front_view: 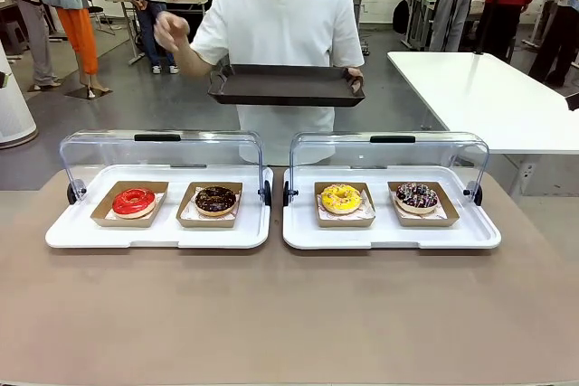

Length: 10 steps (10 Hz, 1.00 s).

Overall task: Provide the desired donut to the person.
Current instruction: Pick up and lift the Paper togo box containing the Donut pointed at by the person.

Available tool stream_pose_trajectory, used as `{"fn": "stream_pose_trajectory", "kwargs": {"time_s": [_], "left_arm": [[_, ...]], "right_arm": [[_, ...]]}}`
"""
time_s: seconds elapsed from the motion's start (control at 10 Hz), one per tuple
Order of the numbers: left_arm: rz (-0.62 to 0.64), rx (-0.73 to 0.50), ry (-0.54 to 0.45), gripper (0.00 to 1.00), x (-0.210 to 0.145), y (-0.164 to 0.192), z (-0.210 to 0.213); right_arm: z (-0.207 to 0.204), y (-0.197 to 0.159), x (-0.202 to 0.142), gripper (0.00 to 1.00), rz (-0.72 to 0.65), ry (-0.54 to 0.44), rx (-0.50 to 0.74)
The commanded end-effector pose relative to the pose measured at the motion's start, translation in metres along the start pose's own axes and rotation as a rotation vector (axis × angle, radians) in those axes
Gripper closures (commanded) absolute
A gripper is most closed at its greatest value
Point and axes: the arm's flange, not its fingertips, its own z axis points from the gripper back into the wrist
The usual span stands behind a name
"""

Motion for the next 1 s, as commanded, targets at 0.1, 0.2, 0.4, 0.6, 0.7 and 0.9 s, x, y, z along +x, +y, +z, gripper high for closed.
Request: {"fn": "stream_pose_trajectory", "kwargs": {"time_s": [0.1,0.2,0.4,0.6,0.7,0.9], "left_arm": [[-0.002,0.006,-0.018,0.00,0.0008,0.0002,0.0014],[-0.002,0.006,-0.018,0.00,0.0008,0.0002,0.0014],[-0.002,0.006,-0.018,0.00,0.0008,0.0002,0.0014],[-0.002,0.006,-0.018,0.00,0.0008,0.0002,0.0014],[-0.002,0.006,-0.018,0.00,0.0008,0.0002,0.0014],[-0.002,0.006,-0.018,0.00,0.0008,0.0002,0.0014]], "right_arm": [[-0.0013,-0.0002,0.0017,0.00,-0.004,-0.004,0.000],[-0.0013,-0.0002,0.0017,0.00,-0.004,-0.004,0.000],[-0.0013,-0.0002,0.0017,0.00,-0.004,-0.004,0.000],[-0.0013,-0.0002,0.0017,0.00,-0.004,-0.004,0.000],[-0.0013,-0.0002,0.0017,0.00,-0.004,-0.004,0.000],[-0.0013,-0.0002,0.0017,0.00,-0.004,-0.004,0.000]]}}
